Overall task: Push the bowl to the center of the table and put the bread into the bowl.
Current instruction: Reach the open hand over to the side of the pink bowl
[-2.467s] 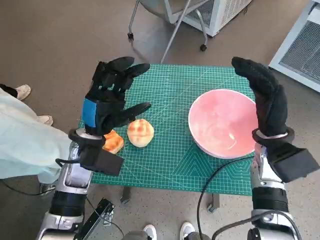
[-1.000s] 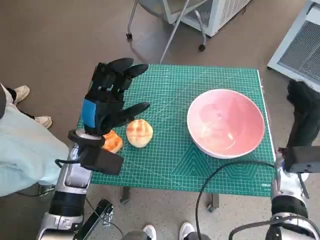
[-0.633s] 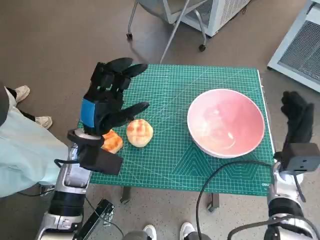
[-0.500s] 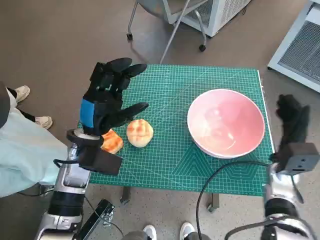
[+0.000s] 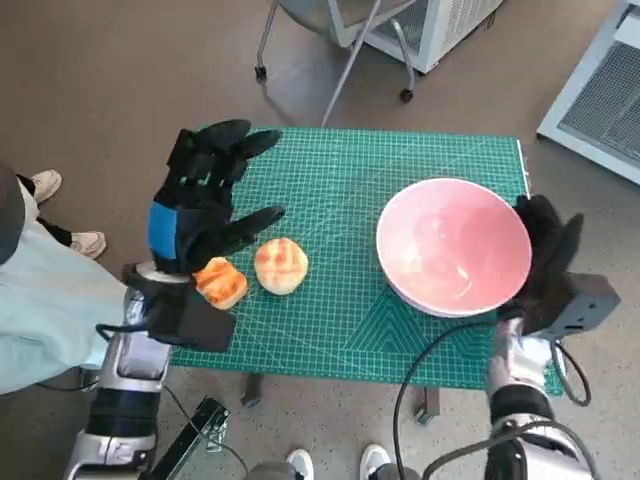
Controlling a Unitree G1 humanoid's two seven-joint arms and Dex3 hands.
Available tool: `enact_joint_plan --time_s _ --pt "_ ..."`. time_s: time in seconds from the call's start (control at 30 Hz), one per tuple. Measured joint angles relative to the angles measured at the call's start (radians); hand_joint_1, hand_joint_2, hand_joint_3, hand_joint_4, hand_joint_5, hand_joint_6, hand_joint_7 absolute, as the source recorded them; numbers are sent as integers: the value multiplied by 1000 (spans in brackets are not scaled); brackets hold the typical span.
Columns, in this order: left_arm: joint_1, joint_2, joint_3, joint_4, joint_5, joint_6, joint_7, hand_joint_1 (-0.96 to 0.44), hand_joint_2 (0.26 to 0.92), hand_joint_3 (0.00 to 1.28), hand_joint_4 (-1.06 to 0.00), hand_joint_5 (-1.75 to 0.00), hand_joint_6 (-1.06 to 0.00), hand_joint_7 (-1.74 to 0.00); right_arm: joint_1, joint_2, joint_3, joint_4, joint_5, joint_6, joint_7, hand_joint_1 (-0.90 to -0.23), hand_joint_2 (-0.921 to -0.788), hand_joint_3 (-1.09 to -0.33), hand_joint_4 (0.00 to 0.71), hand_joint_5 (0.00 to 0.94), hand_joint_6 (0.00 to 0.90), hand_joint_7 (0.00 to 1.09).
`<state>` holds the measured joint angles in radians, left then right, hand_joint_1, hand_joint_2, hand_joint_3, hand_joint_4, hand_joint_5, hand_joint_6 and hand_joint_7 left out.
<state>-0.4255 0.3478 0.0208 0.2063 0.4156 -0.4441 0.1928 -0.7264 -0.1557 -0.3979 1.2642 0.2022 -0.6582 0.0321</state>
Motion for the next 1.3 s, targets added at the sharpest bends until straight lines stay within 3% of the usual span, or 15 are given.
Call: enact_joint_plan --time_s 0.3,0.47,0.73,0.9,1.3 --pt "21 4 6 -36 2 14 0 -176 921 82 -184 -761 -235 -828 -53 41 -20 12 4 53 0 -493 -921 -1050 221 3 21 735" --pt "34 5 13 -57 3 27 0 -169 921 83 -184 -755 -234 -827 -86 59 -36 17 24 72 1 -490 -921 -1039 201 1 3 768" --pt "62 8 26 -95 4 46 0 -166 921 89 -187 -748 -234 -826 -132 81 -64 26 50 92 5 -550 -921 -975 203 5 -1 803" --pt "78 11 35 -112 4 51 0 -167 921 92 -187 -743 -235 -826 -153 90 -64 35 47 110 3 -565 -921 -974 212 10 -1 843" --pt "101 18 47 -118 8 60 1 -173 921 100 -192 -729 -236 -823 -195 97 -37 38 16 148 -28 -523 -921 -996 228 20 -1 862"
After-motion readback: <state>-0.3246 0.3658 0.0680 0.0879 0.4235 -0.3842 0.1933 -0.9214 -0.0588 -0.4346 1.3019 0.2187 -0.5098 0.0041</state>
